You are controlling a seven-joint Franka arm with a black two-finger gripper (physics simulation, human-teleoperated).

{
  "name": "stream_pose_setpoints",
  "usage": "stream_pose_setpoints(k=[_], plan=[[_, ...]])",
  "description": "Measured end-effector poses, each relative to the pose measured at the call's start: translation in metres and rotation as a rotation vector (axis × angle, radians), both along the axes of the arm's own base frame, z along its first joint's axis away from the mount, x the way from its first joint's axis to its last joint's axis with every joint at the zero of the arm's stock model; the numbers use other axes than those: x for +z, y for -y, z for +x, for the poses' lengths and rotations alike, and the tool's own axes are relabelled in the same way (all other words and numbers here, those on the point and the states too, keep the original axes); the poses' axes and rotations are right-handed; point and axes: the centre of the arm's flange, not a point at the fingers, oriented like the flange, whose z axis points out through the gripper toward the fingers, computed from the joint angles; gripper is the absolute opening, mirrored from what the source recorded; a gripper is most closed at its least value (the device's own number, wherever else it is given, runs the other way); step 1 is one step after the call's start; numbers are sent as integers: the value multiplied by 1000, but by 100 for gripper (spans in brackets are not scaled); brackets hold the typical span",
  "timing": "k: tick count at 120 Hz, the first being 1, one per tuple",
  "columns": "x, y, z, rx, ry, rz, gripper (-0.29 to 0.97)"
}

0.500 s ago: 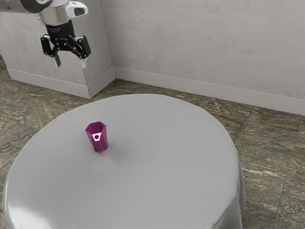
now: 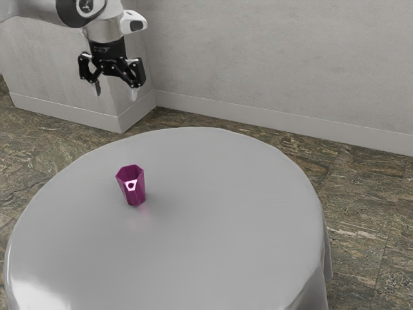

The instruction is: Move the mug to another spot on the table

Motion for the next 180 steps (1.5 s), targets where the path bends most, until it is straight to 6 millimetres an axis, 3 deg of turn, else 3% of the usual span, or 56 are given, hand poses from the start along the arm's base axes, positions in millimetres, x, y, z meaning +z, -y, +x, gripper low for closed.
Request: stream_pose_setpoints(k=[12,29,50,76,104,133,180], plan=[[-43,35,-20,17,-32,81,68],[-88,74,-47,35,34,144,68],[-90,34,-49,206,186,160,68],[-121,44,-59,302,320,270,68],[-164,42,-53,382,452,289,68],[-243,27,-47,491,440,256,68],[-308,22,-42,611,421,233,68]])
